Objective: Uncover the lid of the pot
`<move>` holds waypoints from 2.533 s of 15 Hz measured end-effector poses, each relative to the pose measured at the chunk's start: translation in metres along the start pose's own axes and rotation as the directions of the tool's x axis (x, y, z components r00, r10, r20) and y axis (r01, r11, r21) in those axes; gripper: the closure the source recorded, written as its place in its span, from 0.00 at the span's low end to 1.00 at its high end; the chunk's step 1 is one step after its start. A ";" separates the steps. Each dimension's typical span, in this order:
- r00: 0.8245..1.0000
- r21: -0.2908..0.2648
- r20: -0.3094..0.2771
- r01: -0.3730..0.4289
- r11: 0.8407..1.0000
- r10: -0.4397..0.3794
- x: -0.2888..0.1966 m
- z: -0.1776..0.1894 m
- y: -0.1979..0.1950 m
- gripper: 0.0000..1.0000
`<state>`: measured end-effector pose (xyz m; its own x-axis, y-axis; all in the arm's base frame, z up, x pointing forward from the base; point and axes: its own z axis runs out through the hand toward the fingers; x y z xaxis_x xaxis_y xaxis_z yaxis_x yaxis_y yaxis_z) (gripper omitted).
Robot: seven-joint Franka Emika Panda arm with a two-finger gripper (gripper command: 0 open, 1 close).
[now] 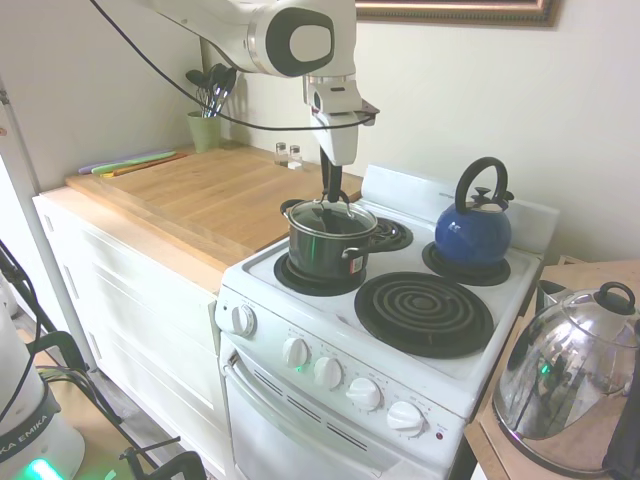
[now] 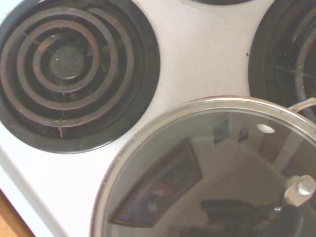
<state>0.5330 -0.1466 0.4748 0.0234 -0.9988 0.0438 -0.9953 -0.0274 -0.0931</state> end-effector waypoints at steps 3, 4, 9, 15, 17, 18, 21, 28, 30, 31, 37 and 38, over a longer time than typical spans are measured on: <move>1.000 0.013 0.010 -0.009 1.000 0.009 0.004 0.004 -0.002 1.00; 1.000 0.018 0.015 -0.014 1.000 0.013 0.005 0.004 -0.002 1.00; 1.000 0.027 0.011 -0.015 1.000 0.014 0.010 0.004 -0.003 1.00; 1.000 0.038 0.007 0.001 0.999 -0.001 0.012 0.005 -0.004 1.00; 1.000 0.042 0.005 0.007 0.999 -0.007 0.013 0.002 -0.003 1.00; 1.000 0.048 0.004 0.007 0.999 -0.007 0.013 -0.001 -0.001 1.00; 1.000 0.083 -0.012 0.013 0.996 -0.012 0.011 -0.026 0.013 1.00; 0.978 0.149 -0.164 0.154 0.977 -0.129 -0.087 -0.096 0.056 1.00; 0.958 0.153 -0.221 0.217 0.964 -0.180 -0.139 -0.112 0.065 1.00; 0.946 0.152 -0.248 0.250 0.956 -0.208 -0.168 -0.116 0.067 1.00; 0.852 0.109 -0.358 0.444 0.889 -0.381 -0.292 -0.107 0.018 1.00; 0.846 0.090 -0.354 0.456 0.885 -0.400 -0.299 -0.099 -0.001 1.00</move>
<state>0.5175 0.1561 0.5600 0.3845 -0.8188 0.4263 -0.8619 -0.4838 -0.1519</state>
